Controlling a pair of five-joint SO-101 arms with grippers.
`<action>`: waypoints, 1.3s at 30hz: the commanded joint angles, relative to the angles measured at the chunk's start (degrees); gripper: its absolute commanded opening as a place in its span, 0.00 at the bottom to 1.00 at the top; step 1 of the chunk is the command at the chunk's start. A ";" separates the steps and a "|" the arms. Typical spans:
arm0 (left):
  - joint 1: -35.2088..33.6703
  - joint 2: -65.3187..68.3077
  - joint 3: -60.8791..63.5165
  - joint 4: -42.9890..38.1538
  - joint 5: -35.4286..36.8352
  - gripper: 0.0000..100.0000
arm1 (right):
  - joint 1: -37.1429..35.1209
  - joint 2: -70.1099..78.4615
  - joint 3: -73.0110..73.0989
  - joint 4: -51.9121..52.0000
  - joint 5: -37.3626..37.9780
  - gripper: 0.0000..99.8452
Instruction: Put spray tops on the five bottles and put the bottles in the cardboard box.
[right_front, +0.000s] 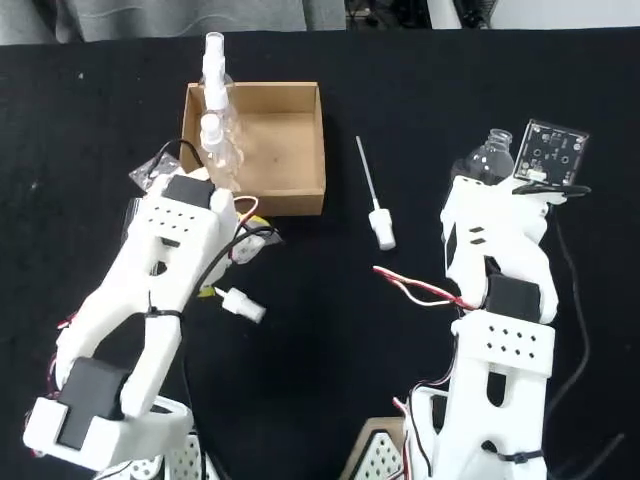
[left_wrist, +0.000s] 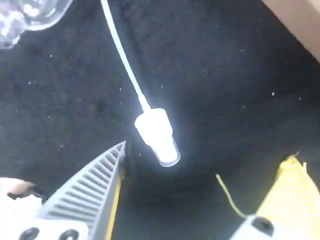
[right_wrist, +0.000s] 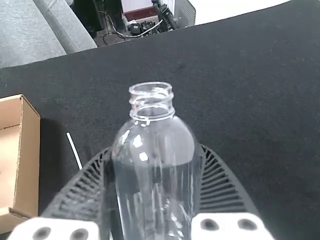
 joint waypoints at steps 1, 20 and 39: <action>-0.13 -2.46 -2.86 1.67 -3.78 0.42 | 1.05 -3.12 -0.22 -1.76 0.53 0.09; -0.40 -2.29 0.31 2.37 -41.32 0.42 | 1.05 -3.12 -0.22 -1.76 0.53 0.09; -0.31 -2.20 0.84 2.37 -89.85 0.20 | 0.97 -3.12 2.42 -6.24 0.53 0.09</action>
